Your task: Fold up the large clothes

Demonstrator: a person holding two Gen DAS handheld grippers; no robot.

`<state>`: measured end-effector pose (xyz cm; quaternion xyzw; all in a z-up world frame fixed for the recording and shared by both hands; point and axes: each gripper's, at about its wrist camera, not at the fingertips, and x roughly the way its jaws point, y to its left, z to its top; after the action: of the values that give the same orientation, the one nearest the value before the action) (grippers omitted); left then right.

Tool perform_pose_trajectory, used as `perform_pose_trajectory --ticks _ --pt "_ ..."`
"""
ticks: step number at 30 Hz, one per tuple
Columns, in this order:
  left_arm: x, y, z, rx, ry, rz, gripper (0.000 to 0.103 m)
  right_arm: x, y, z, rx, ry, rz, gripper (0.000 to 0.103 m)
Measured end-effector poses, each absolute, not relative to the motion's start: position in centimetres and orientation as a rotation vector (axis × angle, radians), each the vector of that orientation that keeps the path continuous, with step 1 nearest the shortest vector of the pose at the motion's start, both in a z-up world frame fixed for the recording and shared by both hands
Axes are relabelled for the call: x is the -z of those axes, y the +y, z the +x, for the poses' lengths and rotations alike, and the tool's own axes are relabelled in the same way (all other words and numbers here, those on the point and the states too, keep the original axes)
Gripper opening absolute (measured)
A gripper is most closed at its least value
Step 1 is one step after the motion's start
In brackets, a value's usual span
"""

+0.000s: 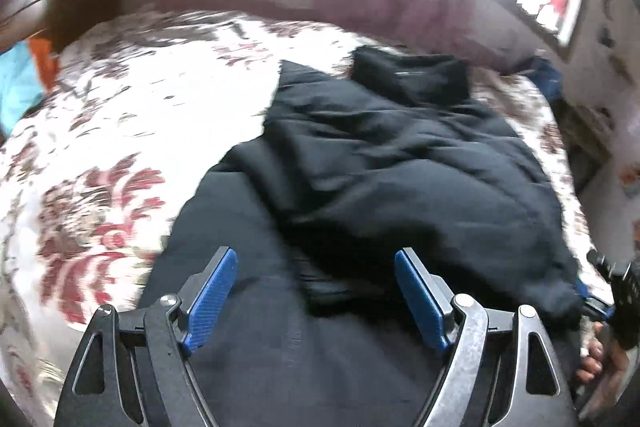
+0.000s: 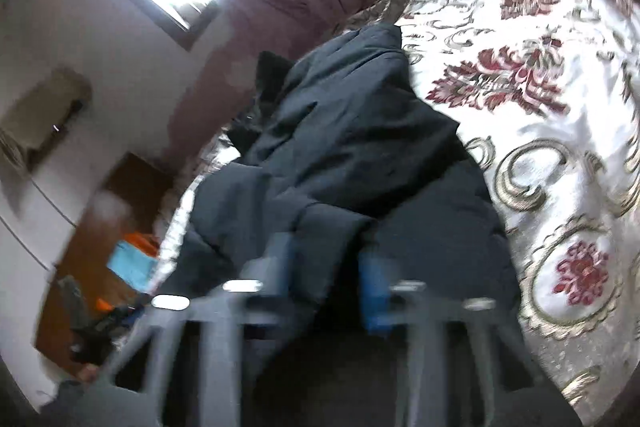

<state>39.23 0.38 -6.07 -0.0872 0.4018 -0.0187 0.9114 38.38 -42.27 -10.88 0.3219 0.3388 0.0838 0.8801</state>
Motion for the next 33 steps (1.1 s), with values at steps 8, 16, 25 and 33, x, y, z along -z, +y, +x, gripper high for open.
perform_pose_trajectory --ticks 8,16,25,33 --pt "7.4 2.1 39.4 -0.015 0.839 -0.130 0.080 8.1 -42.3 38.1 -0.037 0.626 0.446 0.006" --pt "7.9 2.0 39.5 -0.020 0.850 -0.102 0.080 7.1 -44.0 36.5 -0.032 0.625 0.504 0.054" --pt "3.6 -0.2 34.4 0.133 0.831 -0.310 0.089 1.8 -42.0 29.9 -0.101 0.568 0.429 0.100" --pt "1.2 -6.5 25.1 0.256 0.910 -0.381 0.097 -0.7 -40.2 21.2 -0.072 0.466 0.298 0.101"
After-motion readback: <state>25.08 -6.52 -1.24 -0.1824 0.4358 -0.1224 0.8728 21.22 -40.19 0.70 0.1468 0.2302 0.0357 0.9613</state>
